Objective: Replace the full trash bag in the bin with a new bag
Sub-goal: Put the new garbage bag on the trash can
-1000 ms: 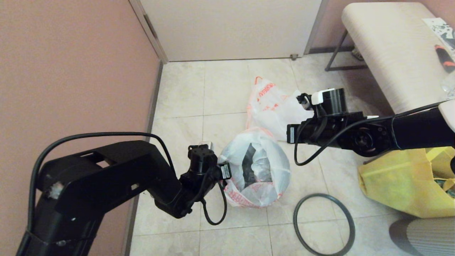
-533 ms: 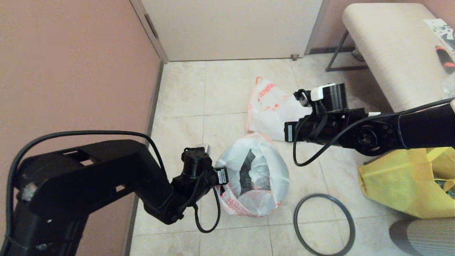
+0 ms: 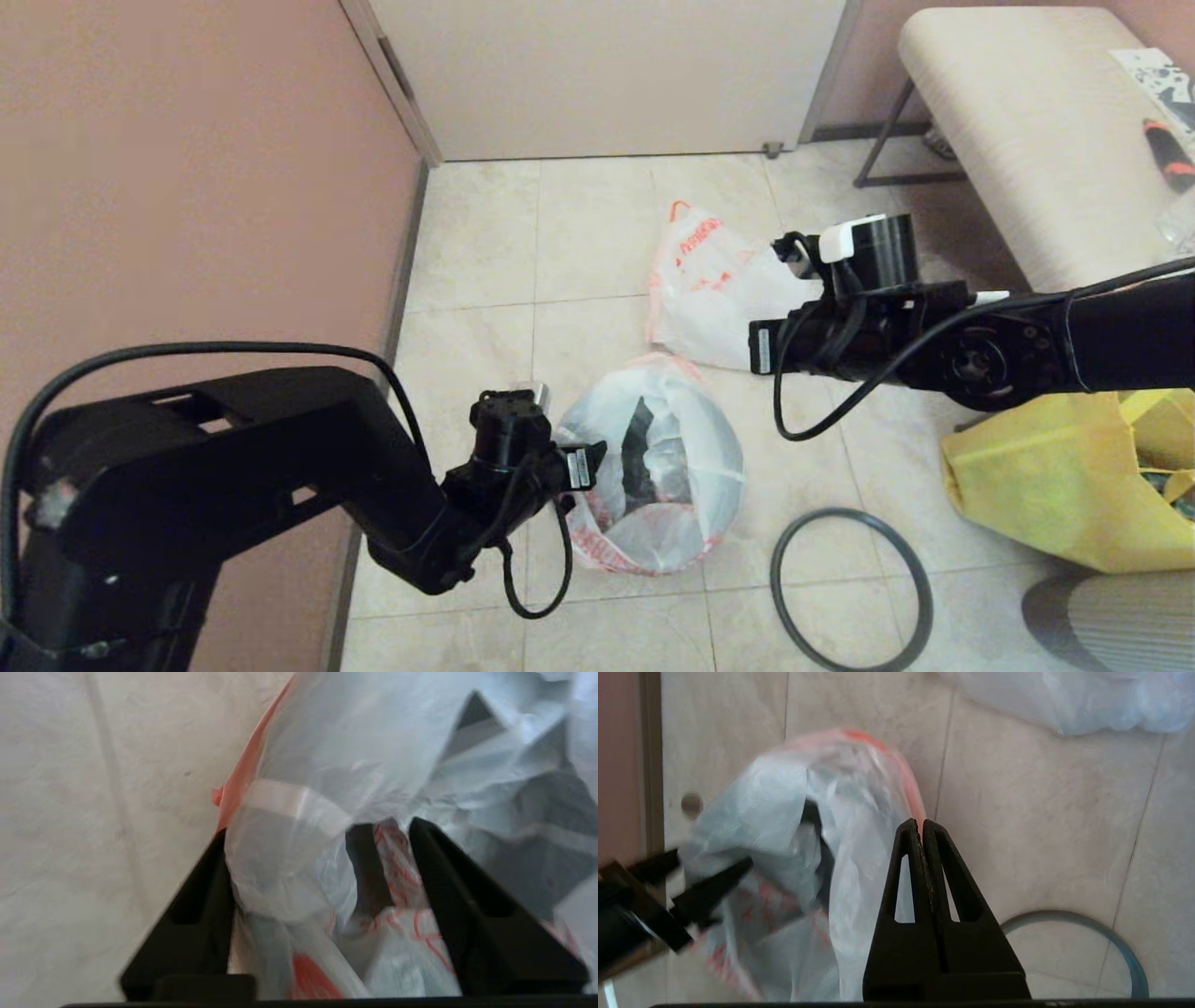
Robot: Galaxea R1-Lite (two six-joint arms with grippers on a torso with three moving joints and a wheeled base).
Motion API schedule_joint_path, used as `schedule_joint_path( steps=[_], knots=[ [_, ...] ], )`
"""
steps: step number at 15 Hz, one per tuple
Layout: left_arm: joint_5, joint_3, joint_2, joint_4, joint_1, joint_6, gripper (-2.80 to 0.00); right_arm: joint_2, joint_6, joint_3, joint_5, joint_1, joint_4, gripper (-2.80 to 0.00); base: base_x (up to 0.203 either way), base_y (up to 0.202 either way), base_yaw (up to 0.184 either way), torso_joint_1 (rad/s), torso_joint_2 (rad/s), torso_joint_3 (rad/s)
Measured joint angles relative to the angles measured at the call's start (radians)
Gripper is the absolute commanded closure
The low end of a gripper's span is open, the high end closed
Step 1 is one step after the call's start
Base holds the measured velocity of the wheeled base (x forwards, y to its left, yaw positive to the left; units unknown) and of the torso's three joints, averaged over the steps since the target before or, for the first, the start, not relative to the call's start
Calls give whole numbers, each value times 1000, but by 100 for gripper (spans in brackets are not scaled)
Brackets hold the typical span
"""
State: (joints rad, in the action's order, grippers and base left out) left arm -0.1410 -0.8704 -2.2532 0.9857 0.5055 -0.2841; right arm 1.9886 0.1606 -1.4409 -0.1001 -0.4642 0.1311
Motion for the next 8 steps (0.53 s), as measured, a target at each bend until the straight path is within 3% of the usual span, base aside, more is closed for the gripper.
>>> schedule_joint_path(
  steps=[3,5,7,8],
  knots=[
    [-5,105,72,-13,-10,65,-280,10,-59,1,-86,-29,-38,0,0,0,0,0,0,0],
    [-7,152,94,-29,-28,75,-280,30,-107,3,-167,-62,-47,0,0,0,0,0,0,0],
    [-13,194,121,-23,-37,75,-280,40,-117,3,-193,-93,-62,0,0,0,0,0,0,0],
    [-27,231,146,-22,-42,73,0,42,-122,3,-196,-113,-66,0,0,0,0,0,0,0]
  ],
)
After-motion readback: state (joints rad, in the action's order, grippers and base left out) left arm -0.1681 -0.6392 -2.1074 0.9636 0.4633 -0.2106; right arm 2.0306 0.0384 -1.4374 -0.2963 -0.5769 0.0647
